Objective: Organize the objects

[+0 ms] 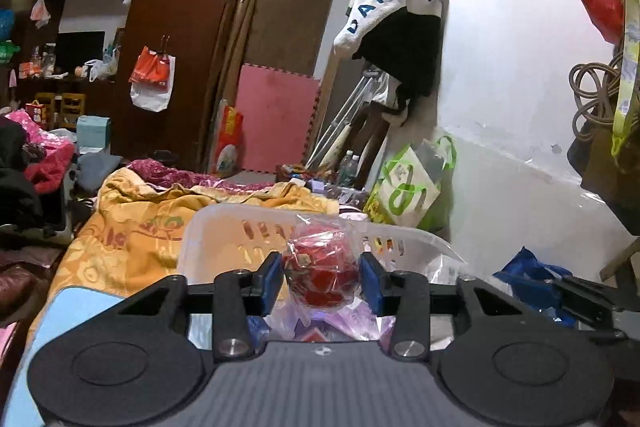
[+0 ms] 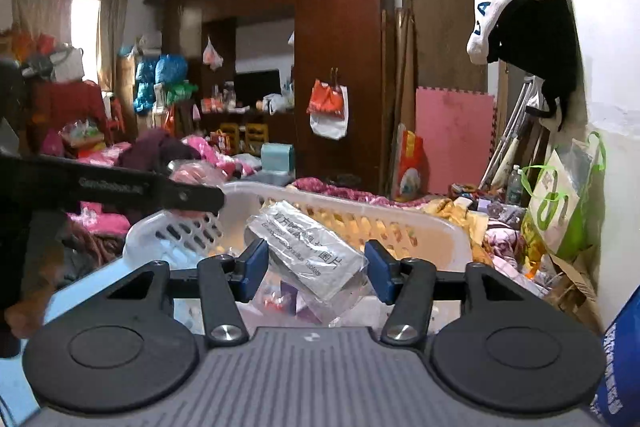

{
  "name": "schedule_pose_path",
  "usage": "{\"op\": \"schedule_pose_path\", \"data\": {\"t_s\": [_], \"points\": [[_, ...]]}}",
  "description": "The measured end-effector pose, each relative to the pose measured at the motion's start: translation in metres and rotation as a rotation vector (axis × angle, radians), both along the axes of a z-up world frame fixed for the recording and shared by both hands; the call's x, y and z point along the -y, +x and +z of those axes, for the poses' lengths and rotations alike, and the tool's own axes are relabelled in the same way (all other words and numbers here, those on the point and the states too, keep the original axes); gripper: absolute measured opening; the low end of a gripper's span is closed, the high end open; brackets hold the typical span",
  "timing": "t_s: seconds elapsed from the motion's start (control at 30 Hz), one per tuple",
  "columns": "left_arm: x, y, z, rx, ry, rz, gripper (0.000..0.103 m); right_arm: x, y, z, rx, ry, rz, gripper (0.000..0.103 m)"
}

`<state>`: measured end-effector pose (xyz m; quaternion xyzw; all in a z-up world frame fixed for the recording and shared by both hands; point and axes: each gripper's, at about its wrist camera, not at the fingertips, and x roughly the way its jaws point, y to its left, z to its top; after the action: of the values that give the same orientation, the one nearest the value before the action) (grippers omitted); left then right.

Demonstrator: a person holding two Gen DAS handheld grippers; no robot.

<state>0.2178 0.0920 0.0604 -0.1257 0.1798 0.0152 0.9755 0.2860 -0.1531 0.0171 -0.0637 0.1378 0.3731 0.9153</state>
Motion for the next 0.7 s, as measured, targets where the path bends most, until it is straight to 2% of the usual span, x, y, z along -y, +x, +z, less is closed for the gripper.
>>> {"op": "schedule_pose_path", "data": {"t_s": [0.03,0.07,0.2,0.33,0.37,0.47,0.53,0.7], "points": [[0.000,0.001,-0.003,-0.009,0.007,0.002,0.070,0.004,0.000,-0.001,-0.005,0.015,0.008,0.082],[0.000,0.001,-0.004,-0.013,0.016,0.003,0.075,0.009,0.001,-0.002,-0.012,0.024,0.009,0.089],[0.007,-0.018,-0.002,0.015,0.055,0.002,0.075,0.031,-0.016,-0.001,0.003,0.044,-0.005,0.089],[0.022,-0.069,-0.006,0.061,0.104,-0.018,0.077,0.052,-0.045,-0.001,0.036,0.090,0.019,0.103],[0.028,-0.087,-0.014,0.062,0.125,-0.029,0.083,0.059,-0.053,-0.006,0.039,0.100,0.029,0.103],[0.049,-0.135,-0.047,0.051,0.189,-0.041,0.084,0.065,-0.063,-0.032,-0.031,0.066,0.061,0.103],[0.062,-0.157,-0.068,0.013,0.217,-0.071,0.085,0.068,-0.064,-0.055,-0.076,0.042,0.056,0.103],[0.099,-0.175,-0.096,-0.071,0.303,-0.150,0.085,0.068,-0.053,-0.080,-0.152,0.044,-0.006,0.103]]}}
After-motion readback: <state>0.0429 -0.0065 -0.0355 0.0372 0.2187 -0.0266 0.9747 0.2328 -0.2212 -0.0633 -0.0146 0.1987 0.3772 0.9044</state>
